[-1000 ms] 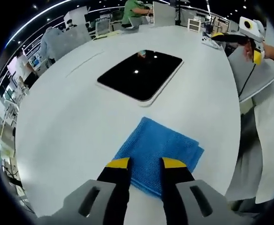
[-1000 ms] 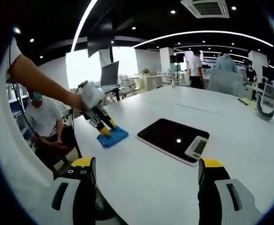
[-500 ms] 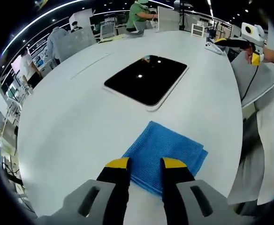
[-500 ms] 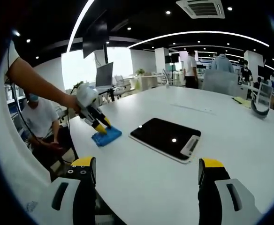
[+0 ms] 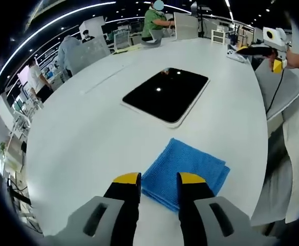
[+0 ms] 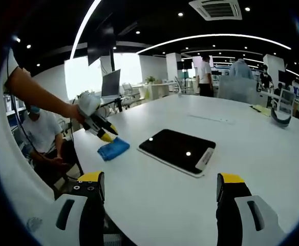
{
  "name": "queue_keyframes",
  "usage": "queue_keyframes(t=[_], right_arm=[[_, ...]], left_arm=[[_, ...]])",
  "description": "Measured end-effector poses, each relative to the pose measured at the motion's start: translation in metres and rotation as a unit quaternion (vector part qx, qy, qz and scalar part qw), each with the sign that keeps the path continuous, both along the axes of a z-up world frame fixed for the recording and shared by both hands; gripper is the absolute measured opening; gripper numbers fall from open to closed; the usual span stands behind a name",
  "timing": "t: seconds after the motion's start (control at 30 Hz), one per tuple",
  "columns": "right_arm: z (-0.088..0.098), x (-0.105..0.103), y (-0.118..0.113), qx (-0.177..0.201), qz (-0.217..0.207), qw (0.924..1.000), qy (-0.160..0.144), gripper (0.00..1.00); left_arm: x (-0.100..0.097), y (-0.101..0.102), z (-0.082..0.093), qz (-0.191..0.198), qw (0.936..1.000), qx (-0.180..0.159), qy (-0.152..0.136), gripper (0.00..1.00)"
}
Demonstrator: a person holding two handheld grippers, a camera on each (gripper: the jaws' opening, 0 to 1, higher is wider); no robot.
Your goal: Wipe the mirror surface with the cleaning cloth until all visible marks leave the cleaned area.
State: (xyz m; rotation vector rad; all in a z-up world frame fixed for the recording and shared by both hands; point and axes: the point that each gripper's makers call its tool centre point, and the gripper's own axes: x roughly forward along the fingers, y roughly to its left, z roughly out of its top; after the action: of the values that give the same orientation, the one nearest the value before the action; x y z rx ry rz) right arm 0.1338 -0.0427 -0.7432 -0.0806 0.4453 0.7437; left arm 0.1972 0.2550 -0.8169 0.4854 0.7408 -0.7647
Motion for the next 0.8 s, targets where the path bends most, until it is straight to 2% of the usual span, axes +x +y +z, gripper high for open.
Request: queue_keyframes(t=[0.1,0.17,0.27,0.33,0.43,0.5,0.57,0.73,0.8], right_arm=[[0.000,0.001,-0.001,-0.001,0.000,1.0000,-0.002,0.91],[0.000,0.003,-0.002,-0.001,0.000,1.0000,-0.004,0.91],[0.000,0.005,-0.003,0.000,0.000,1.0000,-0.005,0.91],[-0.001,0.005,-0.003,0.000,0.001,1.0000,-0.004,0.91],[-0.002,0.007,-0.004,-0.003,0.002,1.0000,-0.005,0.92],[-0.002,0.008,-0.005,-0.003,0.001,1.0000,-0.006,0.92],[-0.002,0.009,-0.006,-0.004,0.001,1.0000,-0.006,0.92],[-0.003,0.011,-0.010,-0.007,-0.004,0.9999,-0.008,0.94],[-0.005,0.011,-0.014,-0.010,-0.008,0.9999,-0.009,0.95]], left_arm=[[-0.004,0.000,0.008,-0.001,0.9999,0.002,-0.014,0.42],[-0.007,-0.004,0.015,0.009,0.9995,-0.016,-0.025,0.49],[-0.015,-0.008,0.019,0.021,0.9990,-0.033,-0.023,0.52],[-0.022,-0.012,0.023,0.024,0.9985,-0.038,-0.031,0.57],[-0.029,-0.015,0.027,0.037,0.9976,-0.046,-0.036,0.70],[-0.032,-0.017,0.030,0.051,0.9962,-0.060,-0.038,0.80],[-0.034,-0.020,0.035,0.067,0.9938,-0.076,-0.045,0.86],[-0.047,-0.031,0.042,0.097,0.9895,-0.100,-0.039,1.00],[-0.051,-0.037,0.048,0.105,0.9867,-0.116,-0.046,0.99]])
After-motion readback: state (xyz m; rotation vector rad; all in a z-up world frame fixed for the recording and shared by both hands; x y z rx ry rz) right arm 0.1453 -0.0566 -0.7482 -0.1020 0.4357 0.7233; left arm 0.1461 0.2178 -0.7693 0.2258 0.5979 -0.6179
